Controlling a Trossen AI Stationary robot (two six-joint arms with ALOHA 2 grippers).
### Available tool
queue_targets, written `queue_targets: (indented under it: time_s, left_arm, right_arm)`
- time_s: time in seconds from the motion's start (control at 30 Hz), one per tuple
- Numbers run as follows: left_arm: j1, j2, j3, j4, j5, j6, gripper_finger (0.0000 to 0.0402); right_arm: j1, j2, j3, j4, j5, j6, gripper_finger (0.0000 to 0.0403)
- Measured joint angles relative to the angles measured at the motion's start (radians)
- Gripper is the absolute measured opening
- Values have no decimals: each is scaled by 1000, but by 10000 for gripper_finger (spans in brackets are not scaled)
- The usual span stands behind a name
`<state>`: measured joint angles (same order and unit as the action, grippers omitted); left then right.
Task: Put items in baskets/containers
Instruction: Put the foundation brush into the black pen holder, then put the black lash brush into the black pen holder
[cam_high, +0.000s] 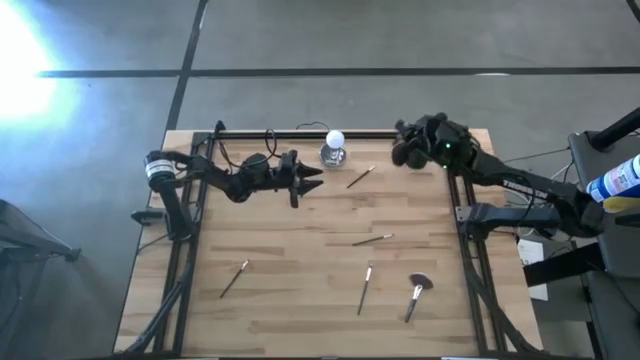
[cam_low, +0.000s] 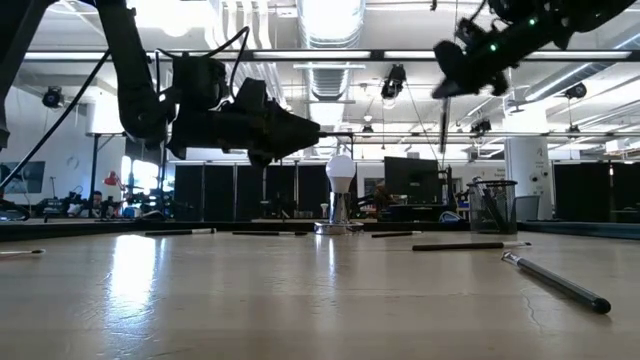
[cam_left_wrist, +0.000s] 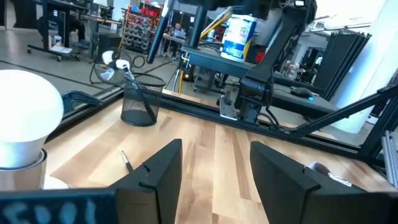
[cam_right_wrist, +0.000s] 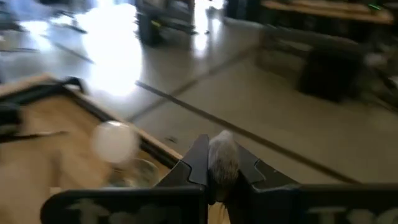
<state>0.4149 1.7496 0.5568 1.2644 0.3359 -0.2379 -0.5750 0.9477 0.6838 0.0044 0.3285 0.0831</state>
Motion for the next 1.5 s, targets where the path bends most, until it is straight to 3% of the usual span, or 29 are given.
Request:
queue_targets:
  time_s: [0.23, 0.4, 0.73, 0.97, 1.3, 1.5]
  left_arm:
    - [0, 0, 0, 0, 2, 2, 181]
    - [0, 0, -1, -1, 3, 2, 181]
    - [2, 0, -1, -2, 3, 3, 181]
    - [3, 0, -2, -18, 3, 4, 181]
    - [3, 0, -2, -18, -33, 5, 180]
    - [5, 0, -2, -30, -55, 0, 133]
  right_arm:
    - [-210, 12, -60, -61, 16, 29, 14]
    - [-294, 70, -80, -61, 12, 30, 14]
    - [-328, 201, -84, -94, 3, 81, 15]
    - [-327, 248, -84, -99, 4, 113, 50]
    - [-325, 124, -84, -140, -3, 108, 118]
    - [-277, -23, -115, -129, -173, 66, 96]
